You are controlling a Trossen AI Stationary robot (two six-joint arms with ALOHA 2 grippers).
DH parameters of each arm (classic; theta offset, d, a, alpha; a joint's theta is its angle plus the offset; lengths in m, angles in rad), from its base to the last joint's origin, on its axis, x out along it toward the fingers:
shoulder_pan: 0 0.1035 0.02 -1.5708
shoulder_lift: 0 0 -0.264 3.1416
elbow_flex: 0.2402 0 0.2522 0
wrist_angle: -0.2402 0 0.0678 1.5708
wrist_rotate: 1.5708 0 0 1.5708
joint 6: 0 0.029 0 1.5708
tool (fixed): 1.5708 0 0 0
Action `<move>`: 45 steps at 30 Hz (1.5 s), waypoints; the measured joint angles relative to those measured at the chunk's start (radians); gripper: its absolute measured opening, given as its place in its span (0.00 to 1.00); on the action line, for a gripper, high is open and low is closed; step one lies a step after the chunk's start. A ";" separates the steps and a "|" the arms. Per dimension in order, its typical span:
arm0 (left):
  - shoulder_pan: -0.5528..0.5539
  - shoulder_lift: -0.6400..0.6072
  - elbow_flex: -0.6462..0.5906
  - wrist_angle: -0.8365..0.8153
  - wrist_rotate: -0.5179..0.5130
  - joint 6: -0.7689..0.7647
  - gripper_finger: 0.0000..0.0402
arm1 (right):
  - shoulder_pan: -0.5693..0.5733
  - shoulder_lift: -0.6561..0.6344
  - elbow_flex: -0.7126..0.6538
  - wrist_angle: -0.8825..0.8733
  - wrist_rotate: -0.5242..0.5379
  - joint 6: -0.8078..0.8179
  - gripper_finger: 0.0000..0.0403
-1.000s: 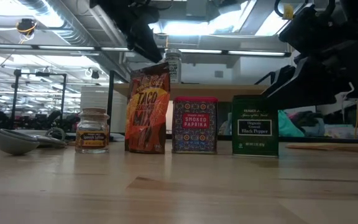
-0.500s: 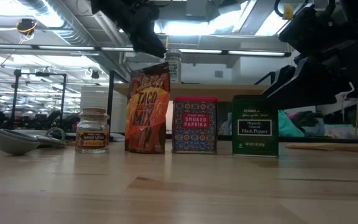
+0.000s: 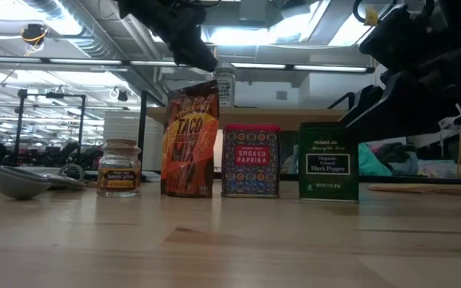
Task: Shelf spices
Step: Remove the green seasoning can from the shelf, then remove the white seasoning bottle from the shelf
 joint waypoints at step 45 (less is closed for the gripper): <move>-0.162 0.000 -0.001 0.143 -0.019 -0.116 0.49 | -0.165 0.000 0.000 0.152 -0.320 -0.376 0.61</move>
